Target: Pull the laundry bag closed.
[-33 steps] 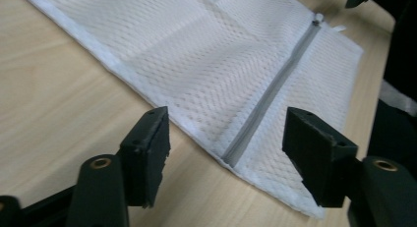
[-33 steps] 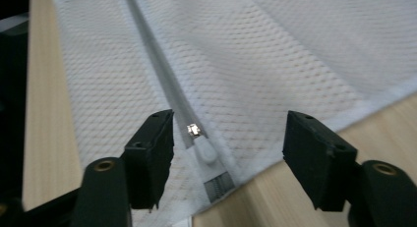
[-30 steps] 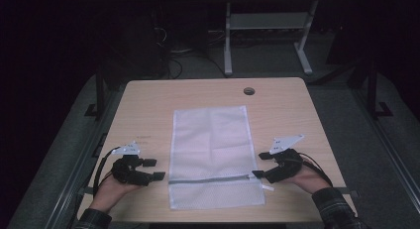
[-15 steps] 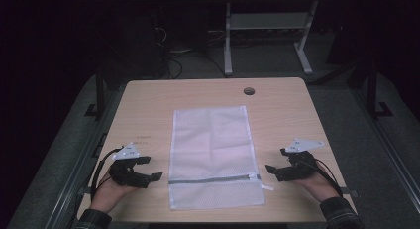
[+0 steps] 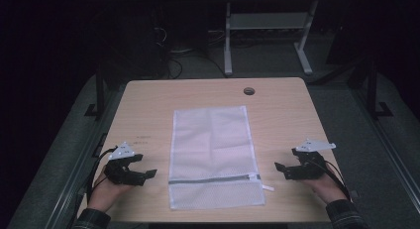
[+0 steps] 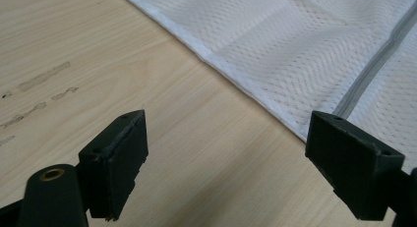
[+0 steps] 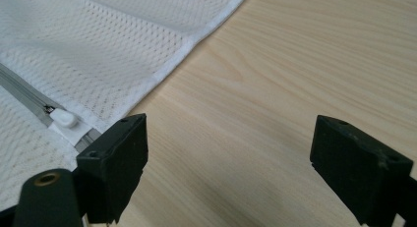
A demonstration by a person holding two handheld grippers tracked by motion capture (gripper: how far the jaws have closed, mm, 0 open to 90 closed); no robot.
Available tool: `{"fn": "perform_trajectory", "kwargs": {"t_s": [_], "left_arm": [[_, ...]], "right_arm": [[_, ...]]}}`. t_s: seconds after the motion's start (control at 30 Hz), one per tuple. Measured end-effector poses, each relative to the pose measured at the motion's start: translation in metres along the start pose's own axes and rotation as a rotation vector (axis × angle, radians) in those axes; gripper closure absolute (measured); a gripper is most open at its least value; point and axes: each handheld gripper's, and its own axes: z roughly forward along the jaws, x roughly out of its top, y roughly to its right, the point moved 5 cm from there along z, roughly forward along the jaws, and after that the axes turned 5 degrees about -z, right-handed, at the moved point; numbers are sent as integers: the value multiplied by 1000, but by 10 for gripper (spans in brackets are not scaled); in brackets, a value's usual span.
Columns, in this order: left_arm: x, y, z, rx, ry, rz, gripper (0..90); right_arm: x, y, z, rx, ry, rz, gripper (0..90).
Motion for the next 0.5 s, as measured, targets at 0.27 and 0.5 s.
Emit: {"fn": "perform_trajectory", "kwargs": {"t_s": [0.27,0.5], "left_arm": [[-1,-2,1,10,-8,-4,157],[-1,-3,0,12,-5,-7,157]], "right_arm": [[-1,1,2,5,-4,-10,139],[-2,2,2,4,-8,-10,139]]}}
